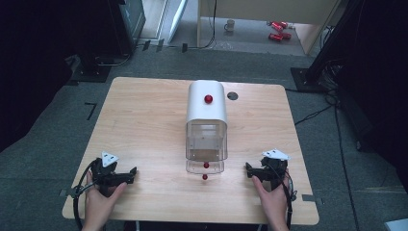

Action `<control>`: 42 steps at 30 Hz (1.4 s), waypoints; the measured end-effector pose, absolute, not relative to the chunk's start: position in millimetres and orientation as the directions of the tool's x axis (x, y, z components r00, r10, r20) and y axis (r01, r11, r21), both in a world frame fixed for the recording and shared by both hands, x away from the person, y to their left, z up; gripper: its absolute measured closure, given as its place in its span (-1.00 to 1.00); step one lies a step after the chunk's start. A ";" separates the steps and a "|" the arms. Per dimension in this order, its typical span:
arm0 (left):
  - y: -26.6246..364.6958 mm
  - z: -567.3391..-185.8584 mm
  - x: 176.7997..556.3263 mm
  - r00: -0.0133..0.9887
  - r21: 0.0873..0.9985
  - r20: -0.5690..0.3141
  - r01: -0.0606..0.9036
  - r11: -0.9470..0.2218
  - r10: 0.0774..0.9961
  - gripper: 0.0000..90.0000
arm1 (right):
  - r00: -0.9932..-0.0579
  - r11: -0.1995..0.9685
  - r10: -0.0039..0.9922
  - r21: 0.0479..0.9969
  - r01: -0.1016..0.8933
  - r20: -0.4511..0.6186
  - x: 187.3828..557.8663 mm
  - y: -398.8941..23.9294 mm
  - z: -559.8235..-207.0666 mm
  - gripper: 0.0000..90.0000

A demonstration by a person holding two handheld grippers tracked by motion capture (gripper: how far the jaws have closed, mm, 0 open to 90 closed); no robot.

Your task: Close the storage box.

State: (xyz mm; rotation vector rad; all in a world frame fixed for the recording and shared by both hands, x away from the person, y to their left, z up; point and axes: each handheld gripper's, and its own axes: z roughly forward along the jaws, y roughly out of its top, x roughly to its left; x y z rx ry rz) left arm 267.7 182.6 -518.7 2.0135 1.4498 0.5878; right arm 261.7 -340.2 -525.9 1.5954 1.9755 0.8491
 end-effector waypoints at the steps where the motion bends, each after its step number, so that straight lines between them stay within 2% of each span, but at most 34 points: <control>1: 180.5 -518.6 268.4 0.290 0.680 0.017 0.698 -0.223 0.957 -1.00 | -0.223 0.138 0.974 0.710 0.691 0.027 261.0 -340.3 -525.9 -1.00; 7: 179.7 -515.3 268.7 0.291 0.661 0.007 0.717 -0.222 0.957 -1.00 | -0.214 0.130 0.976 0.711 0.691 0.029 258.0 -339.9 -525.8 -0.98; 10: 180.7 -509.8 266.1 0.295 0.683 -0.021 0.702 -0.201 0.955 -1.00 | -0.171 0.094 0.985 0.733 0.673 0.031 249.5 -336.3 -524.0 -0.61; 13: 177.1 -497.6 264.4 0.306 0.711 -0.030 0.676 -0.195 0.951 -1.00 | -0.156 0.082 0.987 0.735 0.673 0.033 243.5 -331.7 -520.2 -0.58; 24: 145.2 -451.7 272.1 0.402 0.794 -0.093 0.582 -0.176 0.911 -0.84 | -0.297 0.108 0.950 0.788 0.606 0.099 218.3 -303.6 -493.7 -0.39; 27: 132.1 -439.8 274.7 0.433 0.816 -0.097 0.550 -0.178 0.896 -0.68 | -0.337 0.113 0.935 0.804 0.584 0.114 210.2 -292.9 -485.0 -0.32; 33: 101.4 -416.7 283.0 0.495 0.840 -0.085 0.502 -0.205 0.865 -0.64 | -0.406 0.115 0.903 0.832 0.542 0.140 197.7 -274.2 -471.2 -0.16; 36: 87.3 -407.1 286.7 0.525 0.852 -0.074 0.476 -0.220 0.848 -0.53 | -0.430 0.110 0.889 0.838 0.535 0.158 193.8 -267.7 -466.7 -0.10; 42: 64.1 -393.2 293.8 0.562 0.863 -0.059 0.444 -0.241 0.825 -0.46 | -0.476 0.119 0.861 0.841 0.528 0.177 188.8 -255.8 -462.9 0.00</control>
